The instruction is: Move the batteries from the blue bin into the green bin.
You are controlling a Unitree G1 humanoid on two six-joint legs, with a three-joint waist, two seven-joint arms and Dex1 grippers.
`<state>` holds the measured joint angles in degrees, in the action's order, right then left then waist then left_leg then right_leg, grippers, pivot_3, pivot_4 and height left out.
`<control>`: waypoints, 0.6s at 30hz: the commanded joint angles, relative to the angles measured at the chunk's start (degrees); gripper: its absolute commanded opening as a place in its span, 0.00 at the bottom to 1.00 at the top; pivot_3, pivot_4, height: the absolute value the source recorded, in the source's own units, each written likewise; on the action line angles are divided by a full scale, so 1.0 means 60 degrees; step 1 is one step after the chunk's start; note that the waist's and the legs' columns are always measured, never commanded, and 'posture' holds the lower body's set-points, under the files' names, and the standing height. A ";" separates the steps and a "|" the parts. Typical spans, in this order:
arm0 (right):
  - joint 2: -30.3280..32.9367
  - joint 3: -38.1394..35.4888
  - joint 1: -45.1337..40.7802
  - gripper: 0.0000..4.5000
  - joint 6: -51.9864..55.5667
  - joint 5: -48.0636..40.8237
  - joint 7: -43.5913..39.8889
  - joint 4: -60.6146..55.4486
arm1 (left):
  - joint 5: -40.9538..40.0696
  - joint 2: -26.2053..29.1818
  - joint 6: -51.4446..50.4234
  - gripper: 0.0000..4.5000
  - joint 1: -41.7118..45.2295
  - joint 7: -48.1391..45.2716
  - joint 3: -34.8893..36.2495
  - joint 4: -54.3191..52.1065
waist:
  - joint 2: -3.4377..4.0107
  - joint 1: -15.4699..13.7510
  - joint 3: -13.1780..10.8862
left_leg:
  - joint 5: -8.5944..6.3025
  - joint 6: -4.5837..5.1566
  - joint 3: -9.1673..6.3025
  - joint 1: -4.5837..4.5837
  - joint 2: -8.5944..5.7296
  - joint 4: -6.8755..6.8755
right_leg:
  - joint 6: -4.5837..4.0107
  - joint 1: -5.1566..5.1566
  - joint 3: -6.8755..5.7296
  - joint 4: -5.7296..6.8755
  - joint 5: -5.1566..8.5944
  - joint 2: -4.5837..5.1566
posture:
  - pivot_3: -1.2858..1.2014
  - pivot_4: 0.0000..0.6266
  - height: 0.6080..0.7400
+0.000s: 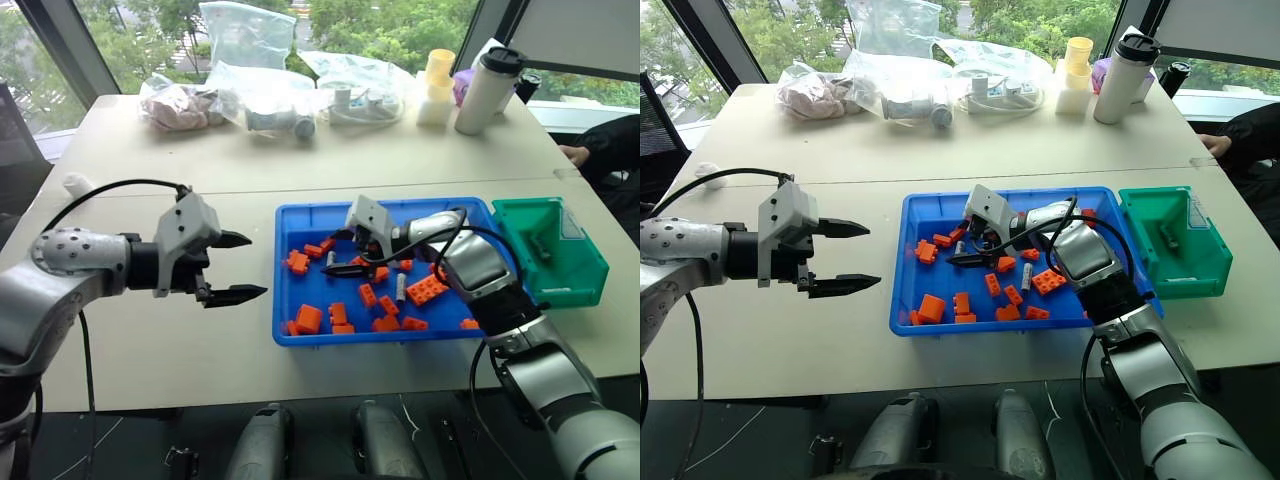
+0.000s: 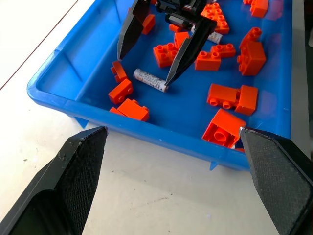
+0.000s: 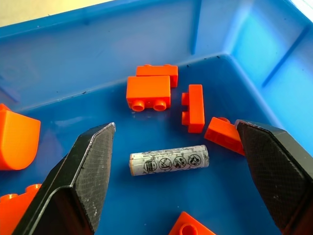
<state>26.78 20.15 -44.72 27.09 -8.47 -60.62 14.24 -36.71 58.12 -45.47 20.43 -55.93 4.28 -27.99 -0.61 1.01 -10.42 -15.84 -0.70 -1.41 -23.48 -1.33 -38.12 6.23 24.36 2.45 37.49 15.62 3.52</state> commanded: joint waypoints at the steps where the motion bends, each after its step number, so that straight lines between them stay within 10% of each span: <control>1: -0.0057 0.0036 -0.0061 0.90 -0.0359 0.0160 -0.0224 0.0062 | 0.0059 0.0118 0.0182 1.00 0.0003 -0.0046 0.0268 -0.0121 | 0.0000 0.0001 0.0000 | 0.0000 0.0000 0.0000 0.0000 0.0000 0.0000 | 0.0000 0.0000 0.0000 0.0001 0.0000 0.0000 | 0.52 0.24 1.00; 15: -0.0290 0.0417 0.0008 0.90 -0.1364 0.1148 -0.0337 0.0951 | 0.0113 0.0040 0.0204 1.00 0.0090 0.0001 0.0177 -0.0112 | 0.0000 0.0011 0.0000 | 0.0001 -0.0001 -0.0001 0.0001 0.0001 0.0000 | 0.0000 0.0000 0.0000 0.0005 0.0000 -0.0003 | 0.52 0.24 1.00; 18: -0.0403 0.0369 -0.0025 0.71 -0.1449 0.1268 -0.0275 0.1109 | 0.0126 0.0018 0.0211 1.00 0.0086 0.0005 0.0173 -0.0129 | 0.0000 0.0019 0.0000 | 0.0002 -0.0003 -0.0001 0.0002 0.0001 0.0000 | 0.0000 0.0000 0.0000 0.0007 0.0000 -0.0005 | 0.52 0.24 1.00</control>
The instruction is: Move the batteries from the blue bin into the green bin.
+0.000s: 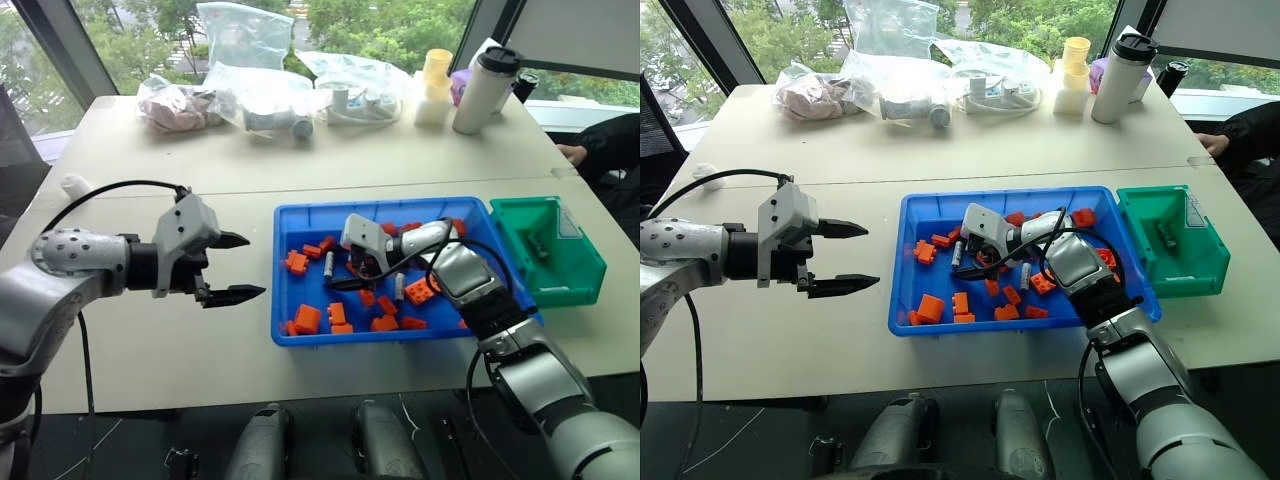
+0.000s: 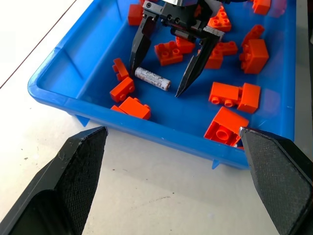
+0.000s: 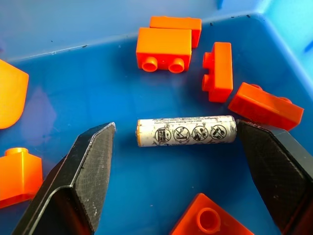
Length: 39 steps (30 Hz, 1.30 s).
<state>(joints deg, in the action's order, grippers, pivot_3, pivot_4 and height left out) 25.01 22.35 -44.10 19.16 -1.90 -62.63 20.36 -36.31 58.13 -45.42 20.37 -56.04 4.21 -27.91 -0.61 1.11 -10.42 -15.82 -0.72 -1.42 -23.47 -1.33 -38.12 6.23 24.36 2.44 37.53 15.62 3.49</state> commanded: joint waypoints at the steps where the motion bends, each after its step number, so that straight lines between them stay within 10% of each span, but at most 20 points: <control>1: -0.0120 -0.0016 -0.0124 0.60 -0.0131 0.0177 0.0032 0.0081 | 0.0069 0.0011 0.0207 1.00 0.0090 0.0022 0.0181 -0.0147 | 0.0000 0.0001 0.0000 | 0.0000 -0.0001 0.0000 0.0001 0.0000 0.0000 | 0.0000 0.0000 0.0000 0.0001 0.0000 0.0000 | 0.52 0.24 1.00; 11: 0.0641 -0.1319 0.0250 0.49 0.1150 -0.0736 -0.0088 -0.2091 | -0.0060 -0.0161 0.0196 1.00 0.0222 -0.0028 0.0113 -0.0296 | 0.0001 -0.0063 -0.0001 | 0.0000 -0.0001 -0.0001 0.0000 -0.0003 0.0000 | 0.0000 0.0000 0.0000 0.0002 0.0000 0.0005 | 0.52 0.24 1.00; 22: 0.3513 -0.7785 0.1654 0.49 0.5094 -0.1927 0.3641 -0.4243 | -0.0416 -0.2773 0.0100 1.00 0.2314 0.0670 -0.1059 0.0271 | -0.0006 -0.0294 0.0004 | 0.0000 0.0001 -0.0009 -0.0005 -0.0014 -0.0007 | 0.0000 -0.0012 -0.0004 -0.0003 0.0000 0.0017 | 0.52 0.24 1.00; 39: 0.4516 -0.8200 0.3731 0.49 0.4799 -0.1403 0.5264 -0.2643 | 0.0586 -0.3284 0.1082 1.00 0.2615 0.0171 -0.1728 0.1348 | 0.0013 -0.0041 0.0014 | 0.0003 0.0004 0.0033 0.0018 -0.0001 -0.0010 | 0.0001 -0.0009 0.0037 0.0026 0.0000 -0.0013 | 0.52 0.24 1.00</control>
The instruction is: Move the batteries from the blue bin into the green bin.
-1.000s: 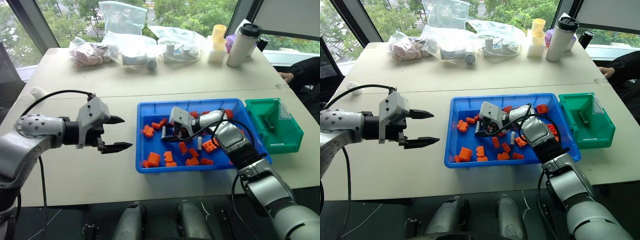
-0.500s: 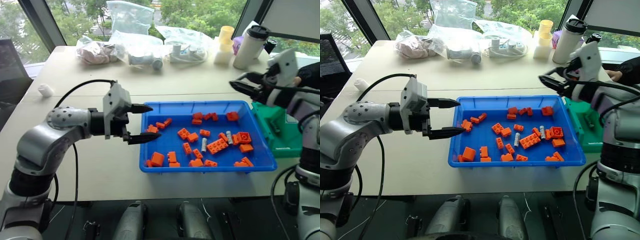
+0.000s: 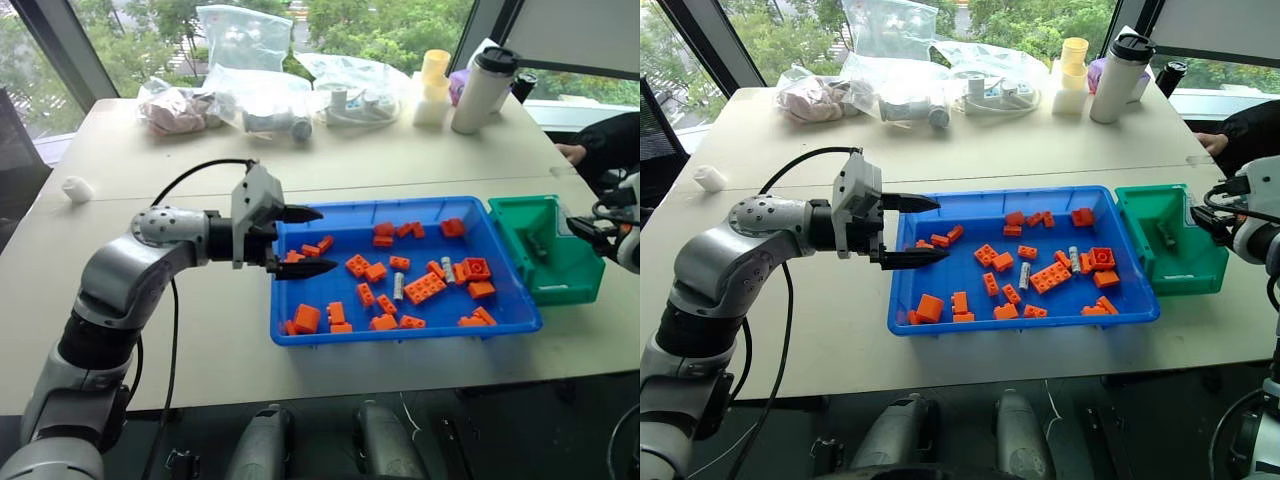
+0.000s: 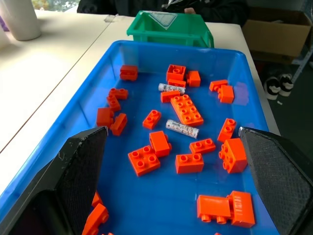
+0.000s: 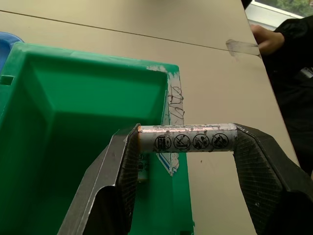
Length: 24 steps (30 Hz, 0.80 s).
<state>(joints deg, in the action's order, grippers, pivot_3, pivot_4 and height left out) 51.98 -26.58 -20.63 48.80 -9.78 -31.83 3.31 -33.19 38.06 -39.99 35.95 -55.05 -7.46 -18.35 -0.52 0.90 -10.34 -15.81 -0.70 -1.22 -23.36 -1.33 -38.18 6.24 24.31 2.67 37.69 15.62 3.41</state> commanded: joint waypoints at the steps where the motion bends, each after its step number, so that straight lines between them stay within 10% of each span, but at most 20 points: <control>1: -0.0010 -0.0047 -0.0245 0.49 -0.0156 -0.0139 0.0161 0.0310 | 0.0068 0.0062 0.0168 1.00 0.0012 0.0033 0.0236 -0.0278 | 0.0000 -0.0008 0.0000 | 0.0000 0.0000 0.0001 -0.0001 -0.0001 -0.0002 | 0.0000 0.0000 0.0000 -0.0001 0.0000 0.0001 | 0.52 0.24 1.00; 5: -0.0091 -0.0011 -0.0517 0.49 -0.0272 -0.0329 0.0225 0.0670 | -0.0033 0.0085 0.0075 1.00 0.0002 0.0107 0.0323 -0.0413 | 0.0000 -0.0014 0.0000 | 0.0000 0.0000 0.0001 -0.0001 -0.0002 -0.0002 | 0.0000 0.0000 0.0000 0.0000 0.0000 0.0003 | 0.52 0.24 1.00; 6: -0.0085 0.0036 -0.0538 0.72 -0.0279 -0.0370 0.0193 0.0688 | -0.0032 0.0089 0.0082 1.00 -0.0017 0.0117 0.0331 -0.0414 | 0.0000 -0.0015 0.0000 | 0.0000 0.0000 0.0001 -0.0001 -0.0002 -0.0002 | 0.0000 0.0000 0.0000 0.0000 0.0000 0.0004 | 0.52 0.24 1.00; 9: 0.0061 0.0138 -0.0457 0.99 -0.0315 -0.0386 0.0110 0.0643 | -0.0002 0.0106 0.0125 1.00 -0.0060 0.0107 0.0337 -0.0387 | 0.0000 -0.0018 0.0000 | 0.0000 0.0000 0.0000 -0.0001 -0.0002 -0.0002 | 0.0001 0.0000 0.0000 0.0000 0.0000 0.0003 | 0.52 0.24 1.00; 24: 0.0818 0.1231 0.0272 0.99 0.0068 -0.2299 -0.2541 -0.3153 | 0.0620 0.0925 0.0710 1.00 -0.0072 -0.1079 0.0009 0.0232 | 0.0000 0.0030 0.0000 | -0.0001 0.0001 -0.0003 -0.0001 0.0004 -0.0002 | 0.0001 0.0000 -0.0002 0.0000 0.0000 -0.0007 | 0.52 0.24 1.00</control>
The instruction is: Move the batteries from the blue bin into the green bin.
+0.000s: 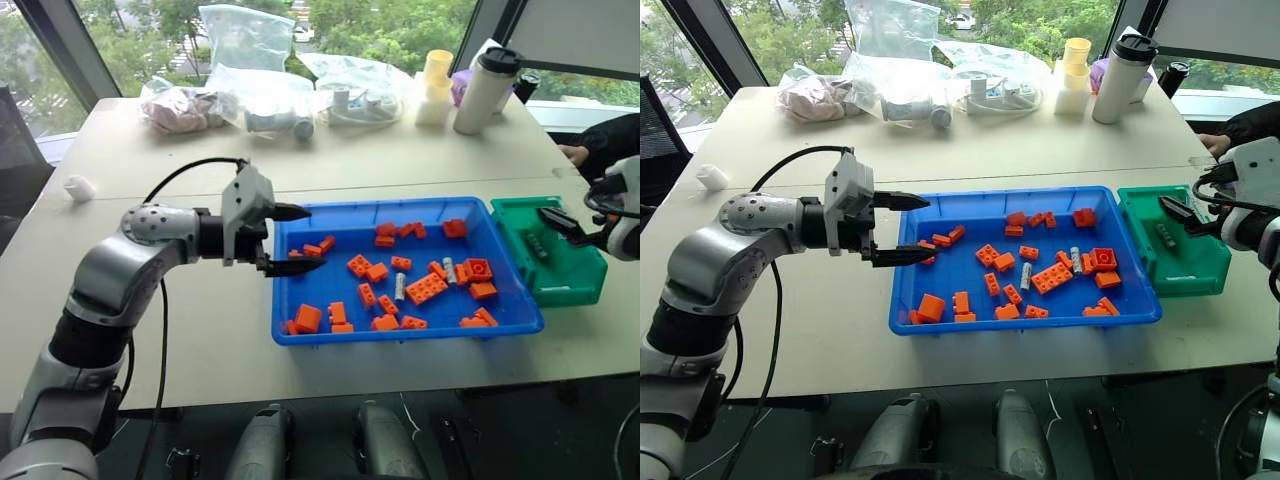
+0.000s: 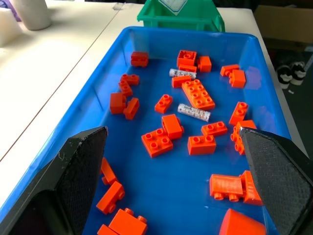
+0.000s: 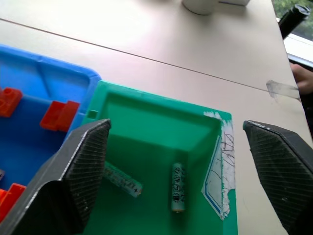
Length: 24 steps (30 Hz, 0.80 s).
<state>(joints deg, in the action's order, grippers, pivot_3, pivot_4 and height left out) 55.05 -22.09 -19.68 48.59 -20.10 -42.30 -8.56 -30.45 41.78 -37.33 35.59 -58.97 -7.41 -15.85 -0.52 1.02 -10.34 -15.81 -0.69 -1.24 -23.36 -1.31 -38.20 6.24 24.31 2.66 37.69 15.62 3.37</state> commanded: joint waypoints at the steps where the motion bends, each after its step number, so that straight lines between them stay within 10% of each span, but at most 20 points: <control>1: 0.0389 0.0764 0.0233 0.99 0.0146 -0.0735 -0.1071 -0.1470 | 0.0261 0.0426 0.0325 1.00 -0.0036 -0.0565 -0.0095 -0.0188 | 0.0000 -0.0003 0.0000 | 0.0000 0.0000 -0.0001 0.0001 0.0004 0.0000 | 0.0000 0.0000 0.0000 0.0000 0.0000 -0.0004 | 0.52 0.24 1.00; 24: -0.0568 0.6346 -0.2006 0.99 -0.4371 0.1699 -0.4734 0.1578 | 0.0852 0.0541 0.0370 1.00 -0.0445 -0.0619 -0.0261 -0.0473 | -0.0009 -0.0042 -0.0004 | 0.0000 0.0000 -0.0010 -0.0003 0.0002 -0.0011 | 0.0000 -0.0003 -0.0011 -0.0006 0.0000 0.0001 | 0.52 0.24 1.00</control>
<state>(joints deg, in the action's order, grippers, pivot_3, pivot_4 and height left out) 51.80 15.82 -30.86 24.05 -10.83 -69.69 0.32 -25.46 44.46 -34.91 33.04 -63.15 -10.28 -16.79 -0.57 0.76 -10.36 -15.82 -0.69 -1.31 -23.38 -1.29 -38.26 6.24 24.29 2.59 37.66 15.62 3.38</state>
